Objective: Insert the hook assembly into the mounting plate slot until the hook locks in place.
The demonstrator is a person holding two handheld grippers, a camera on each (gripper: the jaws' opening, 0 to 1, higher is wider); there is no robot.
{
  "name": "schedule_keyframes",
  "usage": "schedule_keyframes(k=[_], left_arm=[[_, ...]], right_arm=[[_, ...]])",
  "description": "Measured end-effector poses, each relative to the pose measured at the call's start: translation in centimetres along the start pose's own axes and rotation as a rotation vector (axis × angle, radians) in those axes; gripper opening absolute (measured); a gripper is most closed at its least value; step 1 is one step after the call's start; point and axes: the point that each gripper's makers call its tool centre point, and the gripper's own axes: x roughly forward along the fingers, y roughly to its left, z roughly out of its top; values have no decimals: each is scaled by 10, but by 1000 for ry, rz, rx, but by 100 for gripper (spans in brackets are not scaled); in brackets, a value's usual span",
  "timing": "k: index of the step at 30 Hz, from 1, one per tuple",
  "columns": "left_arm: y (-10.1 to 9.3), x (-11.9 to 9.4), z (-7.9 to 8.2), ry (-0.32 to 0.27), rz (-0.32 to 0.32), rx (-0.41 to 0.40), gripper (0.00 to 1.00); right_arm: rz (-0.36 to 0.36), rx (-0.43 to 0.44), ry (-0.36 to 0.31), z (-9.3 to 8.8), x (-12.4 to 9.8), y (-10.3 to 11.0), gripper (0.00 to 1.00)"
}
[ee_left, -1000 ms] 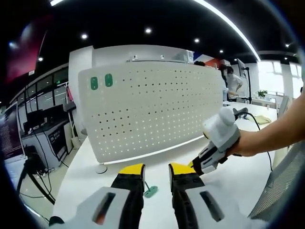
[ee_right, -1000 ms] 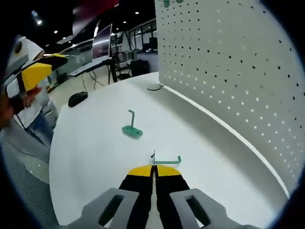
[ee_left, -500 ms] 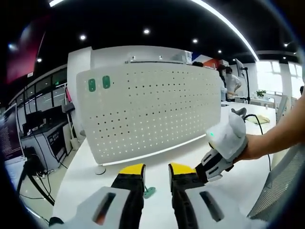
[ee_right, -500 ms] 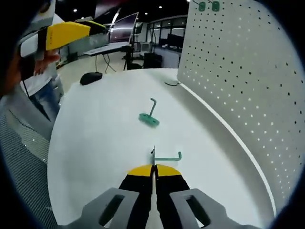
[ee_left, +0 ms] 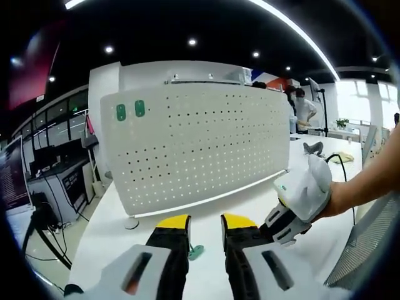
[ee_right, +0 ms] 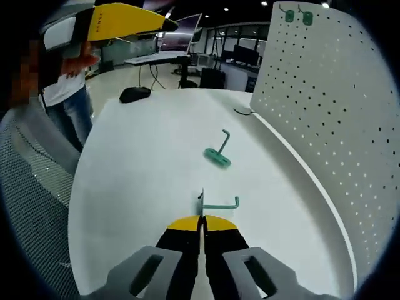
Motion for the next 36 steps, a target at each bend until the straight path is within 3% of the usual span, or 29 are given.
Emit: schedule_keyframes(k=[22, 26, 36], left_arm=[[-1, 0, -1, 2, -3, -2, 20], [-1, 0, -1, 3, -3, -1, 20], [0, 0, -2, 4, -3, -3, 20]], right_arm=[[53, -54, -8, 3, 6, 22, 0], [50, -45, 16, -2, 9, 21, 1], [47, -8, -10, 1, 9, 18, 4]])
